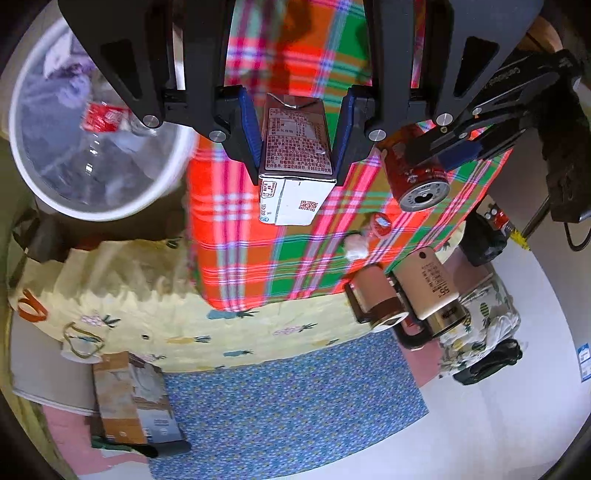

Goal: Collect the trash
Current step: 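Carry the cola can and juice carton over the bin with both tools, then open both tools over the bin, dropping the cola can and juice carton, then move both open tools back over the table toward the red cup and tissue, then grasp the small red cup with the left tool while the right tool grasps the white tissue, then carry the red cup and white tissue over the bin with both tools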

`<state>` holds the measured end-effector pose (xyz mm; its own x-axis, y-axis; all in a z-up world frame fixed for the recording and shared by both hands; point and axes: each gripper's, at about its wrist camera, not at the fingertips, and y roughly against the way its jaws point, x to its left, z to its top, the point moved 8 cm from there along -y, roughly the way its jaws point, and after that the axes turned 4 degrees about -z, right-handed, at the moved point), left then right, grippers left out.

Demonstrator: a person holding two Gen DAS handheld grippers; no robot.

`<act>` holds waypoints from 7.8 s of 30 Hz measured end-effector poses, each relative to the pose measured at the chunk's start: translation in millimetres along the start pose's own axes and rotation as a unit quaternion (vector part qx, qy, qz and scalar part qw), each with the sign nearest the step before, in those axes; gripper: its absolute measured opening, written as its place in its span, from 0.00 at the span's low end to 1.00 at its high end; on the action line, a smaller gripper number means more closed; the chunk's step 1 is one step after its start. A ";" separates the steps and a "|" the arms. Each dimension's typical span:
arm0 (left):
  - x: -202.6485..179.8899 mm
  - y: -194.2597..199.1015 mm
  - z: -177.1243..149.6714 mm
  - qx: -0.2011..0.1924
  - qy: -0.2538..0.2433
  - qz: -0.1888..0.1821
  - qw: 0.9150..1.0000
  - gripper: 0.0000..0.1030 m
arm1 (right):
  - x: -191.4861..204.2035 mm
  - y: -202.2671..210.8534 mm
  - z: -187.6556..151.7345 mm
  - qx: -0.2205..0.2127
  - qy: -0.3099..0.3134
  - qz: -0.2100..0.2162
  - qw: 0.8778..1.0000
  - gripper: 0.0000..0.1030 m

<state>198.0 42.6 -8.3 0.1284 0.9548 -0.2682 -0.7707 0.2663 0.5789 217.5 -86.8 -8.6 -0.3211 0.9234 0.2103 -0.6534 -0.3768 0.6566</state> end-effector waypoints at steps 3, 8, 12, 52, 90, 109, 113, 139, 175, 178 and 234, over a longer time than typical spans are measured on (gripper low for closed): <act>-18.6 -6.0 -1.4 0.006 -0.010 -0.015 1.000 0.52 | -14.6 7.2 -2.7 -0.004 -0.011 -0.010 1.000 0.37; -49.9 -17.2 -1.4 0.015 -0.028 -0.039 0.999 0.52 | -42.6 19.3 -7.4 -0.013 -0.033 -0.027 0.999 0.37; -76.7 -29.0 0.8 0.022 -0.045 -0.057 0.997 0.52 | -71.2 29.5 -8.9 -0.022 -0.054 -0.047 0.997 0.37; -181.0 -126.0 -17.8 0.097 -0.097 -0.125 0.983 0.53 | -175.7 30.0 -33.9 -0.008 -0.123 -0.104 0.987 0.57; -100.1 -20.7 -17.3 0.014 -0.053 -0.075 0.996 0.61 | -79.9 48.6 -29.0 -0.031 -0.044 -0.036 0.998 0.57; -12.1 -3.2 -4.8 0.003 -0.016 -0.003 1.000 0.62 | -18.8 17.9 -23.1 0.008 -0.006 -0.001 1.000 0.57; 12.3 -5.7 4.6 0.002 -0.008 0.016 1.000 0.62 | -7.6 9.4 -14.8 0.011 0.004 0.006 1.000 0.57; 133.3 -99.9 45.8 0.048 0.047 0.079 0.995 0.62 | 24.1 -50.1 9.8 0.040 0.038 0.022 0.998 0.57; 183.3 -25.1 34.9 -0.031 0.123 0.077 0.989 0.41 | 110.4 -180.3 42.7 0.103 0.105 0.039 0.988 0.57; 186.8 -24.1 33.8 -0.032 0.126 0.076 0.989 0.41 | 113.7 -196.9 42.4 0.115 0.095 0.039 0.988 0.55; -94.5 -21.1 -29.8 0.049 -0.053 -0.064 0.995 0.41 | -92.6 44.7 -52.1 0.013 -0.076 -0.029 0.997 0.30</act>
<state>183.5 -57.1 -18.2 0.2903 0.9197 -0.2643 -0.6806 0.3926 0.6186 182.4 -193.0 -36.4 -0.1750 0.9446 0.2776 -0.6488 -0.3227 0.6892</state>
